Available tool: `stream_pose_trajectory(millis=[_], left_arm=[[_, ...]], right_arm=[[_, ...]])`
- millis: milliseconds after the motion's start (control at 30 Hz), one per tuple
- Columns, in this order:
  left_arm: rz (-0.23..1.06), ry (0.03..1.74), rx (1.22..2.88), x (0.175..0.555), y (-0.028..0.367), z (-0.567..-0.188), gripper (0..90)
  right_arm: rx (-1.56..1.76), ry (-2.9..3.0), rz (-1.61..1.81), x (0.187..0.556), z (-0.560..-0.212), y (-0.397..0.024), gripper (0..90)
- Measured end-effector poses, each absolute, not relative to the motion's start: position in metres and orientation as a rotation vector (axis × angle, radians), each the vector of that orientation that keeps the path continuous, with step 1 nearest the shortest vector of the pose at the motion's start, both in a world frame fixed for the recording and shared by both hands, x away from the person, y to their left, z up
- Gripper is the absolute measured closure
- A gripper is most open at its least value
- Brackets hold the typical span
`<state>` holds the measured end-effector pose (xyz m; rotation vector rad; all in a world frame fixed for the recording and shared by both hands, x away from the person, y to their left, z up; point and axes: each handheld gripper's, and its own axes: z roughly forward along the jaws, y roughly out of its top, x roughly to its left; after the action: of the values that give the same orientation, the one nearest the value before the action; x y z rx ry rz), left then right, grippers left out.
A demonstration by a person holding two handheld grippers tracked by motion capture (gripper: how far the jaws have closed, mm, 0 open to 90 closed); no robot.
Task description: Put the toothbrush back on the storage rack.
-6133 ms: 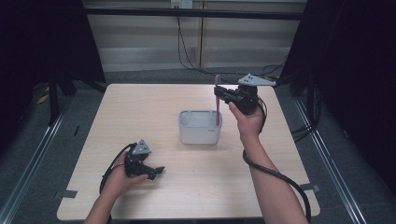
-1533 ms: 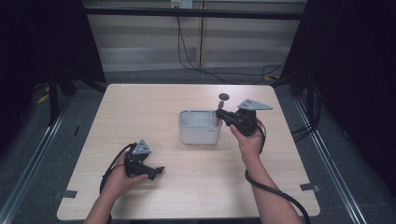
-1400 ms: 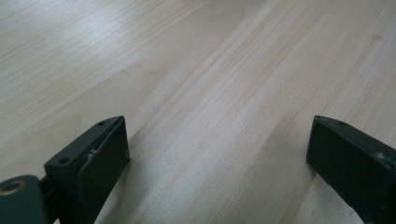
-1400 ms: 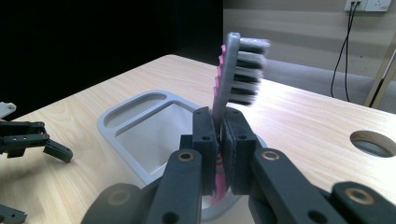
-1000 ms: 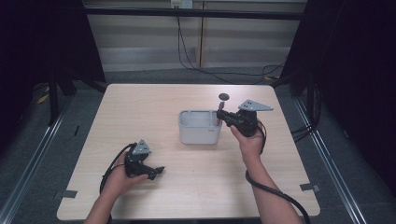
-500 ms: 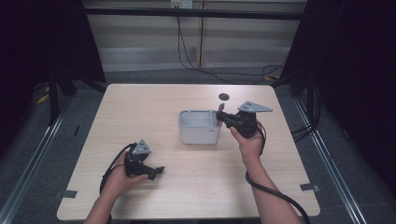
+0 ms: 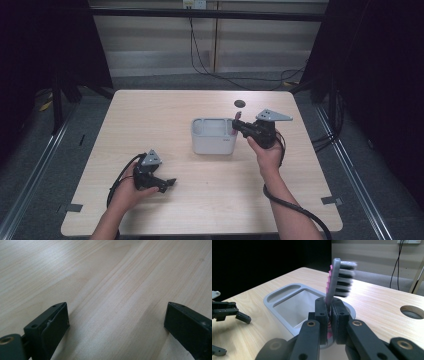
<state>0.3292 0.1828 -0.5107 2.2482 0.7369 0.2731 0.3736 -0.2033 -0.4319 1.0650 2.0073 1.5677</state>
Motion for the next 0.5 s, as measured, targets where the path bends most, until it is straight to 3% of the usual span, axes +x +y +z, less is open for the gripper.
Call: stream_pose_trajectory(millis=[500], left_arm=[[0.273, 0.737, 2.248, 0.3292, 0.1828, -0.5107, 5.4]], right_arm=[[1.071, 2.001, 1.572, 0.3738, -0.4314, -0.2032, 76.0]])
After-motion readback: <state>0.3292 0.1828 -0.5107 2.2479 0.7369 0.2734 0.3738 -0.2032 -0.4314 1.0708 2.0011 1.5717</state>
